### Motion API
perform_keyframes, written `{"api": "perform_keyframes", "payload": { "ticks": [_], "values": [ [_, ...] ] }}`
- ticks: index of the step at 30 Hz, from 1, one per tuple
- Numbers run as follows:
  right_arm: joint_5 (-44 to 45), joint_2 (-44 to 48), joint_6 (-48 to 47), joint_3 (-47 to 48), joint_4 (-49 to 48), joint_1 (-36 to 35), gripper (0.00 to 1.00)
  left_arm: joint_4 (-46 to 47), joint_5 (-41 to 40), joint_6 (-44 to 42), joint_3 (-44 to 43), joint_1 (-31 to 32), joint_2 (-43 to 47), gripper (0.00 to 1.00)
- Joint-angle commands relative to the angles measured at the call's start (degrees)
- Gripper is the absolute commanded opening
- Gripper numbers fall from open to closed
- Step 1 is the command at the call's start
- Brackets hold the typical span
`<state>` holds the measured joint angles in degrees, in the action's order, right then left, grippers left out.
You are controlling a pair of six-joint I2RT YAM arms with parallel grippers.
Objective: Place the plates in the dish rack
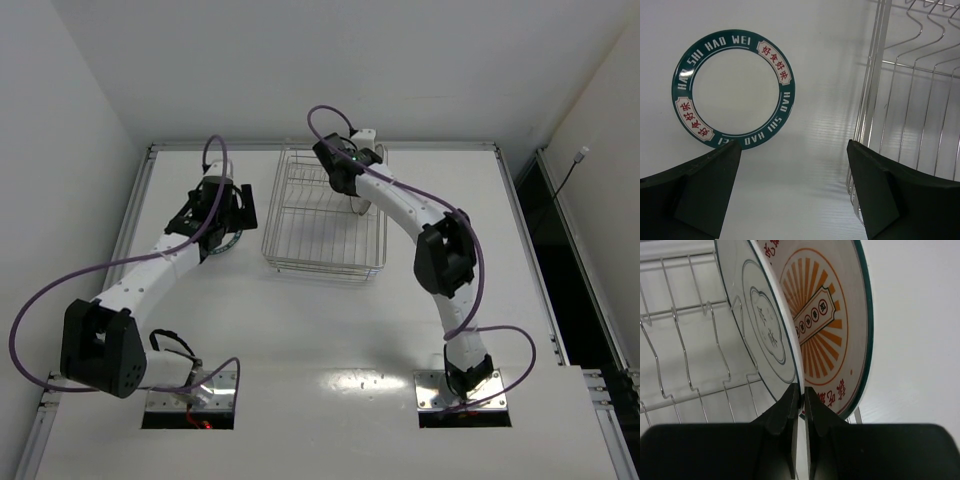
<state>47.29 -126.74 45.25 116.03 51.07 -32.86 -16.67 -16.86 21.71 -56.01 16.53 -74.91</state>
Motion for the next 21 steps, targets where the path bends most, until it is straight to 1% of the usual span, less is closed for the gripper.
{"api": "perform_keyframes", "payload": {
  "ticks": [1,4,5,6,7,8,9,10,11,13,15,17,21],
  "values": [
    [-4.82,1.75,-0.17,-2.9,-3.25,0.43,0.05,-0.2,-0.63,0.52,-2.96,0.34,-1.8,0.85],
    [-6.5,4.12,-1.39,-5.89,-4.92,0.43,0.19,-3.19,-2.47,0.52,-5.06,0.34,-5.49,0.86],
    [-7.2,6.22,-2.09,-7.03,-5.71,-0.09,0.29,-4.07,-3.34,0.52,-5.68,0.34,-6.72,0.86],
    [-7.21,7.54,-2.1,-7.57,-5.72,-0.62,0.33,-5.73,-4.14,0.52,-6.39,0.34,-9.26,0.88],
    [-7.82,9.04,-2.8,-8.27,-6.85,-1.32,0.39,-6.7,-4.75,1.13,-7.79,0.34,-10.59,0.88],
    [-8.35,10.88,-3.41,-10.27,-7.73,-1.33,0.42,-7.67,-5.37,1.66,-8.41,0.34,-11.73,0.88],
    [-9.05,15.07,-4.72,-11.69,-8.87,-2.02,0.45,-8.81,-6.68,1.66,-8.42,0.34,-12.88,0.88],
    [-10.45,17.38,-5.61,-13.18,-11.84,-2.03,0.48,-8.82,-7.21,1.66,-9.2,0.34,-14.54,0.88],
    [-11.42,19.66,-6.57,-16.24,-13.26,-2.64,0.55,-9.52,-7.22,1.66,-9.82,0.34,-15.25,0.88],
    [-13.79,26.06,-7.89,-19.77,-16.51,-3.25,0.6,-9.53,-8.79,2.19,-9.82,0.34,-16.31,0.88],
    [-16.51,29.43,-8.95,-21.28,-17.84,-3.26,0.65,-10.05,-9.76,2.19,-9.82,0.34,-17.71,0.9],
    [-18.36,33.29,-9.48,-22.33,-18.9,-3.26,0.67,-10.66,-11.17,2.19,-10.43,0.34,-19.03,0.9],
    [-21.53,37.6,-10.63,-22.34,-18.9,-3.26,0.68,-12.16,-12.93,2.19,-12.28,0.34,-23.78,0.9]
  ]
}}
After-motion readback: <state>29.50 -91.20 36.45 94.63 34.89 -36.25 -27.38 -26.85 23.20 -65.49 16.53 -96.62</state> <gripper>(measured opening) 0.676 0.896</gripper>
